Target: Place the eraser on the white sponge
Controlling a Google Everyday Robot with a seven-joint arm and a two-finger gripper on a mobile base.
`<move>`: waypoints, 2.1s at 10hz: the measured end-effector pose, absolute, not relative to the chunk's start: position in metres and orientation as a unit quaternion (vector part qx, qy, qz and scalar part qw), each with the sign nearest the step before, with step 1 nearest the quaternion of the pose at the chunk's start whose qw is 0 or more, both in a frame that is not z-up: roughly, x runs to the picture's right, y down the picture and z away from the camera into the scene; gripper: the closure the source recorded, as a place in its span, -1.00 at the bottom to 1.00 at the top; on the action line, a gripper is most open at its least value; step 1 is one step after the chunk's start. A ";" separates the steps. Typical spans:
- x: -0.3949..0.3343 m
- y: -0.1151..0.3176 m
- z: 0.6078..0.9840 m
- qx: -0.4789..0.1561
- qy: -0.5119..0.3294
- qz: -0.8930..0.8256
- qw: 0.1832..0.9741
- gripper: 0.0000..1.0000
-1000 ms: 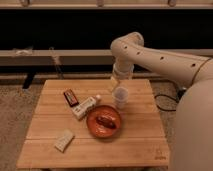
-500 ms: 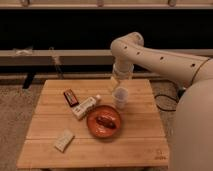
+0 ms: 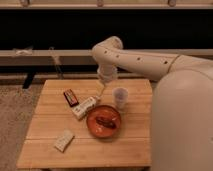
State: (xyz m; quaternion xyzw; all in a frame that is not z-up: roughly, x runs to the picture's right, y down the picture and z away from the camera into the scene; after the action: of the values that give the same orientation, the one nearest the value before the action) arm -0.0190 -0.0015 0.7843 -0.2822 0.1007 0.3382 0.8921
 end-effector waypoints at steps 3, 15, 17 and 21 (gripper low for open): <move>-0.094 0.017 0.803 -0.300 0.095 0.293 0.903 -0.60; -0.200 0.065 0.881 -0.332 0.097 0.259 0.902 -0.60; -0.209 0.070 0.891 -0.338 0.096 0.252 0.902 -0.60; -0.225 0.080 0.911 -0.347 0.099 0.237 0.902 -0.60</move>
State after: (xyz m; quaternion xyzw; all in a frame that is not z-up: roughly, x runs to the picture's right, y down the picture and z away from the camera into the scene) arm -0.2250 0.0797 0.9108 -0.3474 0.0985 0.2366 0.9020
